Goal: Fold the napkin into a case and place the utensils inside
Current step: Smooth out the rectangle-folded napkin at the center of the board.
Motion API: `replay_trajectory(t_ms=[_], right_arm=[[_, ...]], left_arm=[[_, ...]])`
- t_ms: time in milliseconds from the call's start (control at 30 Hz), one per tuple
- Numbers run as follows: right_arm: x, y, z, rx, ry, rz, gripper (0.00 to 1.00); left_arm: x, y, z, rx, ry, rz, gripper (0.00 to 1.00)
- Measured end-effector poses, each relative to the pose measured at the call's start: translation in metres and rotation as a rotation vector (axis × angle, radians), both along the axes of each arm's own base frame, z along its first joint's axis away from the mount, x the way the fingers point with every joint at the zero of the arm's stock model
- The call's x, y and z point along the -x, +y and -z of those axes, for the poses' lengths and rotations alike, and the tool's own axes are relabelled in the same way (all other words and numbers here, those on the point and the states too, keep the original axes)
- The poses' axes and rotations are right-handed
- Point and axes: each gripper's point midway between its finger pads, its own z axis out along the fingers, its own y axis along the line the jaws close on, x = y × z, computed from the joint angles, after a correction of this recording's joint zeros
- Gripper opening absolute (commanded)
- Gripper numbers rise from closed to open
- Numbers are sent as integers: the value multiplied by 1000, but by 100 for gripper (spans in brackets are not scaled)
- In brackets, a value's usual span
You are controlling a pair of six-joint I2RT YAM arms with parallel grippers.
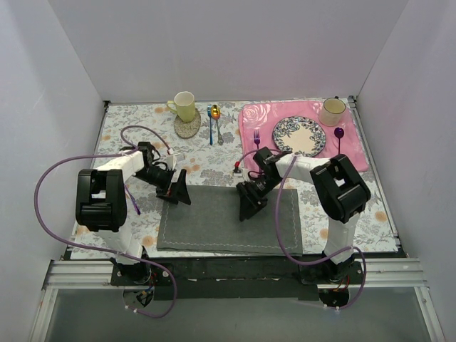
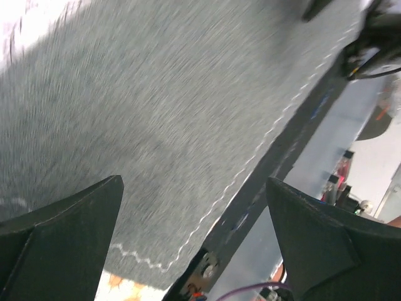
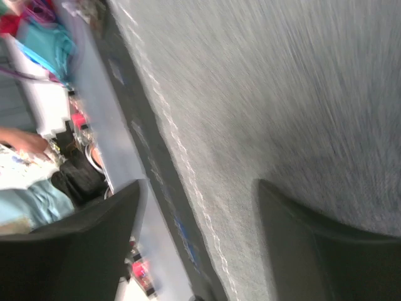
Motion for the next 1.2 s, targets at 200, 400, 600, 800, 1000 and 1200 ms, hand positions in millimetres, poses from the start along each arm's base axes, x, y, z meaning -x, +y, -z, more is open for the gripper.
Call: replay_trajectory(t_ms=[200,400,600,800,1000,1200], right_arm=[[-36,39,-58,-231,-108,87,99],[-81,84,-93,-417,-90,221,99],[-102,115,-77,-457,118,356,99],[-89,138,-77,-476,213,385,99],[-83,149,-59,-472,262,393,99],[-86,141,-31,-427,305,431,99]], left_arm=[[-35,-24,-35,167,-79,-49,98],[-62,-37,-32,256,-39,-139,98],[-81,-40,-20,264,-3,-210,98],[-84,-39,-2,237,38,-261,98],[-84,-39,3,234,67,-281,98],[-85,-36,5,234,78,-297,98]])
